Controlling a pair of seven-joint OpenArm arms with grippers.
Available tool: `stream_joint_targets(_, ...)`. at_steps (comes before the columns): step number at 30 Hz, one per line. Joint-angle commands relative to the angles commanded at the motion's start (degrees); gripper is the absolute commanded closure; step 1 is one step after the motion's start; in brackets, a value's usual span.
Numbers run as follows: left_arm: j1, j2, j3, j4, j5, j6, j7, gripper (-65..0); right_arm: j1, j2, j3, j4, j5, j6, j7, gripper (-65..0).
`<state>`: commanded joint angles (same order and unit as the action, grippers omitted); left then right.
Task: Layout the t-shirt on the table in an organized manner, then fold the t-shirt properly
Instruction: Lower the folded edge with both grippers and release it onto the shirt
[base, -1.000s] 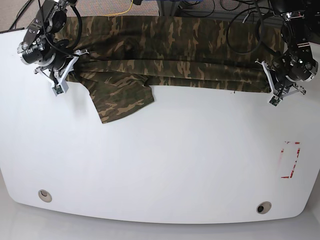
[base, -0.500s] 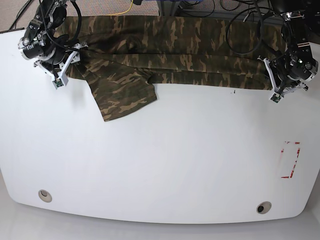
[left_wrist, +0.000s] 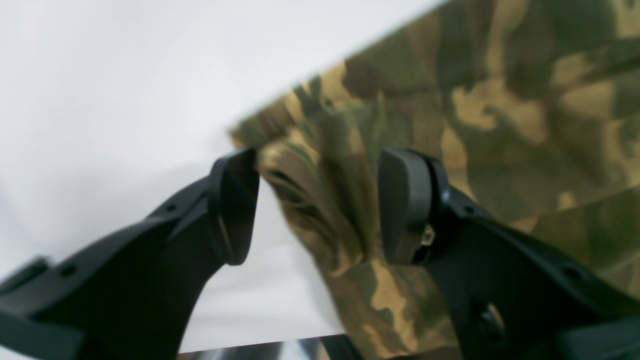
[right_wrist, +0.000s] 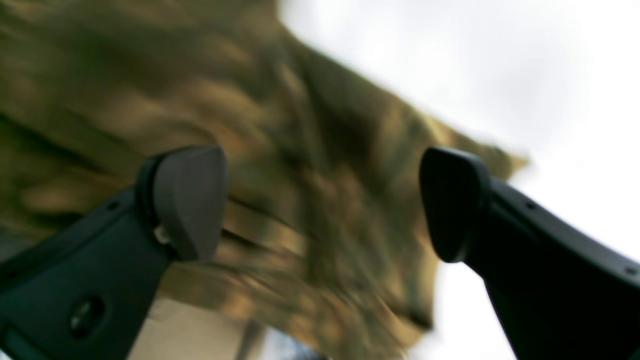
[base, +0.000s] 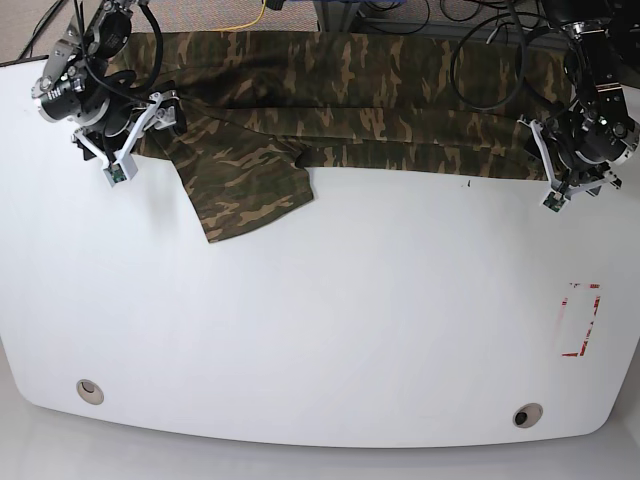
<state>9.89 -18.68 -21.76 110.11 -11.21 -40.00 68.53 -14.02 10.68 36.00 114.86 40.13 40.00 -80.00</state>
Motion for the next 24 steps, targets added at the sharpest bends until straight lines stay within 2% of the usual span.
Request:
stream_joint_targets(5,-0.4,1.0,-2.0,2.2,0.0,0.0,0.6,-35.1,1.6,-1.0,0.2,-0.1,4.8,0.0,0.0,-41.2)
stream_joint_targets(9,-0.4,2.1,-3.3,2.2,0.3,0.0,0.6,-35.0,1.3,-2.0,0.1,-0.9,4.0,0.0,0.0,-25.2)
stream_joint_targets(12,0.2,2.2,-3.3,1.8,0.4,0.0,0.6,-30.3,0.9,-2.0,0.1,-3.2,2.4,0.0,0.0,-13.3)
stream_joint_targets(14,1.1,2.2,-3.3,1.1,0.4,0.0,0.6,-26.5,0.0,-2.0,0.1,-5.1,1.8,0.0,0.0,-8.1)
stream_joint_targets(16,2.1,2.2,-3.2,-0.3,0.4,0.0,0.6,-23.6,-0.6,-1.8,0.1,-7.1,1.6,0.0,0.0,-7.1)
stream_joint_targets(19,2.6,2.3,-2.8,-3.3,0.4,0.0,0.6,-21.1,-1.5,-1.7,0.0,-10.2,1.4,0.0,1.5,-9.8)
stream_joint_targets(24,4.4,2.2,-2.8,-7.1,0.4,0.0,0.6,-20.8,-2.9,0.0,0.0,-13.9,1.4,0.0,1.8,-10.3)
